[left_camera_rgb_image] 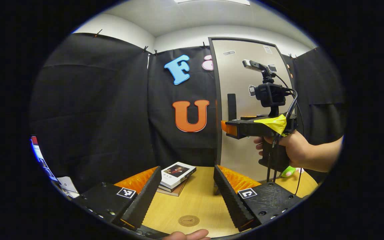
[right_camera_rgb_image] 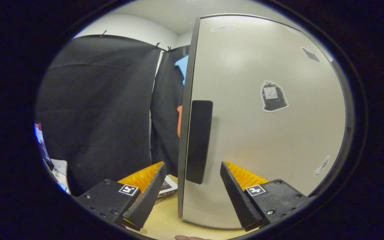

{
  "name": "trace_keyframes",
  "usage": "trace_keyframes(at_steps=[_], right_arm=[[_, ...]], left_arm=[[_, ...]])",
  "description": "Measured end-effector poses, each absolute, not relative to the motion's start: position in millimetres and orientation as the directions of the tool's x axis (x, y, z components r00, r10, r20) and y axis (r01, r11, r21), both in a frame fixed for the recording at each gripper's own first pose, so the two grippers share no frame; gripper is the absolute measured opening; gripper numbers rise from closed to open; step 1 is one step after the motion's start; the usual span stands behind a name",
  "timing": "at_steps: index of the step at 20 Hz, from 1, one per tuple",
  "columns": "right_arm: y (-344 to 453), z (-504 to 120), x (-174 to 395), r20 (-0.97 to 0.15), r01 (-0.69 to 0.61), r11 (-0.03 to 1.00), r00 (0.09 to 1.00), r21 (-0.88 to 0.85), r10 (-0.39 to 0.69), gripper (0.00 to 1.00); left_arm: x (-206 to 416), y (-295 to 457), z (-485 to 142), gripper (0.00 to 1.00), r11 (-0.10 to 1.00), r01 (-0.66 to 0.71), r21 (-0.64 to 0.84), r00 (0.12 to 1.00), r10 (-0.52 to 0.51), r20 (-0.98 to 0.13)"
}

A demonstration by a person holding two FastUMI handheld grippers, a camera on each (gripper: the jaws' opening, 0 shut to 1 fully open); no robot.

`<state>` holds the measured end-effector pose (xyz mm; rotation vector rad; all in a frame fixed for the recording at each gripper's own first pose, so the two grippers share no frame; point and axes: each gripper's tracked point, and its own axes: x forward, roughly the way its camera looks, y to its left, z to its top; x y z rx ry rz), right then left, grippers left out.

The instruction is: Open the cabinet door with the right hand, grasp the bottle in the cabinet with the left hand and place it on the coaster, then close the cabinet door with the right hand.

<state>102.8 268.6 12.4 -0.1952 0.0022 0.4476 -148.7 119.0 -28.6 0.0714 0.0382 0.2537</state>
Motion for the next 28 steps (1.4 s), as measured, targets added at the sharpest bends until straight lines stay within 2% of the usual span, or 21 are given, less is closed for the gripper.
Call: trace_keyframes(at_steps=[6,8,9,11,12,13,16,20,28], right_arm=[[275.1,12.9,115.4,-0.031,-0.408,0.889,0.911,-0.210,0.411,1.00],[271.0,23.5,117.5,0.012,-0.370,0.903,0.924,-0.217,0.381,0.96],[267.7,24.4,119.3,0.013,-0.358,0.910,0.929,-0.208,0.369,0.85],[267.3,24.4,119.7,0.010,-0.363,0.914,0.929,-0.180,0.371,0.35],[267.2,24.2,121.6,0.005,-0.371,0.909,0.926,-0.188,0.379,0.33],[266.7,25.4,119.1,0.004,-0.378,0.905,0.922,-0.194,0.386,0.25],[266.1,25.0,120.5,0.003,-0.378,0.898,0.922,-0.225,0.388,0.13],[265.4,26.1,108.9,-0.014,-0.392,0.897,0.917,-0.203,0.398,0.10],[244.5,19.7,28.2,-0.004,-0.439,0.884,0.896,-0.160,0.444,0.10]], left_arm=[[-154.7,145.6,-33.4,0.95,0.950,-0.305,0.064,0.951,0.308,-0.042],[-152.4,147.0,-34.0,0.95,0.951,-0.306,0.052,0.950,0.309,-0.049],[-152.3,148.8,-35.0,0.95,0.951,-0.306,0.048,0.950,0.308,-0.052],[-150.3,150.9,-36.4,0.95,0.951,-0.305,0.047,0.950,0.307,-0.058],[-150.0,152.0,-37.3,0.95,0.952,-0.303,0.048,0.950,0.306,-0.062],[-149.1,152.6,-38.8,0.95,0.952,-0.303,0.048,0.950,0.306,-0.068],[-147.0,151.4,-42.8,0.95,0.954,-0.297,0.041,0.950,0.299,-0.086],[-143.1,156.5,-40.9,0.95,0.957,-0.286,0.042,0.954,0.288,-0.085],[-142.5,154.4,-42.7,0.95,0.969,-0.245,0.023,0.964,0.246,-0.100]])
